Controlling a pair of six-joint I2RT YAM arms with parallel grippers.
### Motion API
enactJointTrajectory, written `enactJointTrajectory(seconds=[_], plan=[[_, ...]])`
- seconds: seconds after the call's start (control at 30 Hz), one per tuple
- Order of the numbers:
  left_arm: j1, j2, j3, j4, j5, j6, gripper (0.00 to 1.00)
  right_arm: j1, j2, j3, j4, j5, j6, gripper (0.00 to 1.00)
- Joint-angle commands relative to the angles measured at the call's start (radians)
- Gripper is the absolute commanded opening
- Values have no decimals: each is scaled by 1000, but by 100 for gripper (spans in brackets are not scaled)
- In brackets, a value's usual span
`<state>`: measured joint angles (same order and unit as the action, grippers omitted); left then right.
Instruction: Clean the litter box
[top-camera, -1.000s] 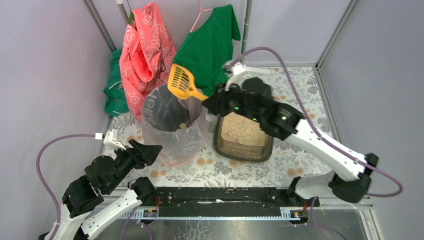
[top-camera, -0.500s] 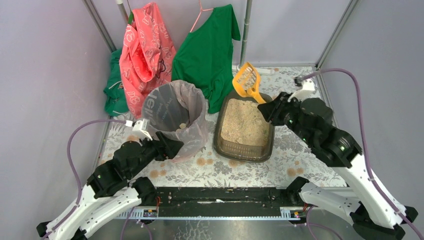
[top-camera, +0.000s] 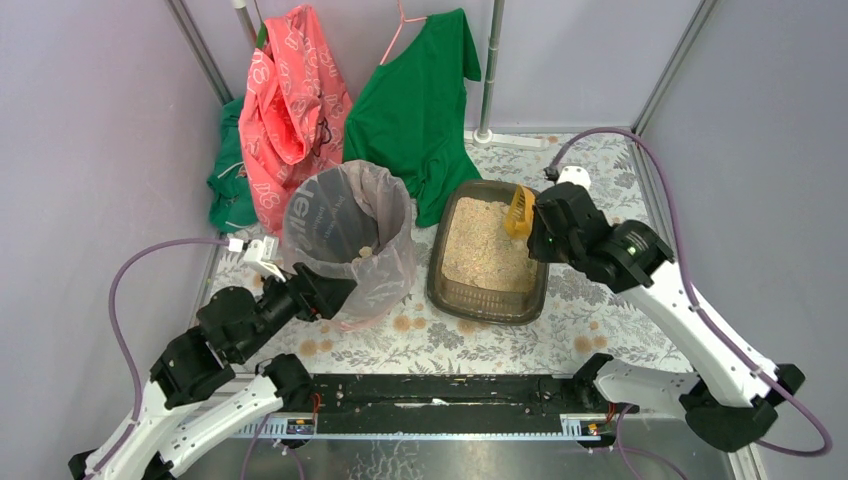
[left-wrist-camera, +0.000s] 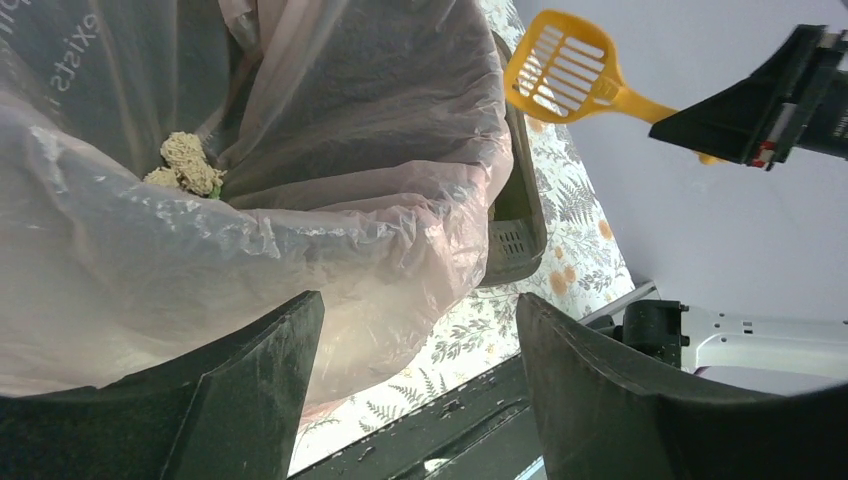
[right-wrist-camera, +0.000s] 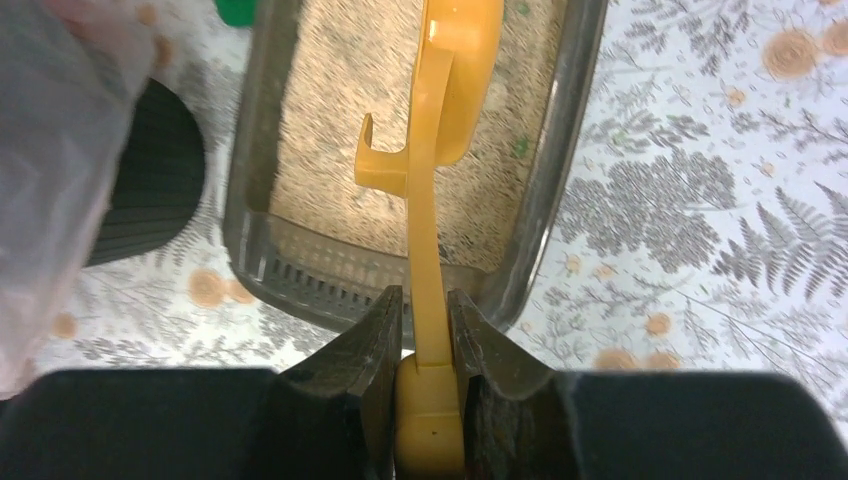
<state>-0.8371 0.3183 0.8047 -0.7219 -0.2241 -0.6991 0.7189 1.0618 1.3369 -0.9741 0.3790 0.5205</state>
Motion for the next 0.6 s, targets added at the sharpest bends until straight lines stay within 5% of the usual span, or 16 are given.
enactJointTrajectory(seconds=[0.0,0.57], plan=[[-6,-19,34,-81,5,41,79,-4,108,65,-172,40,-4,0],[-6,-53,39,-80,8,52,79,-4,389,253,-370,117,-35,0]])
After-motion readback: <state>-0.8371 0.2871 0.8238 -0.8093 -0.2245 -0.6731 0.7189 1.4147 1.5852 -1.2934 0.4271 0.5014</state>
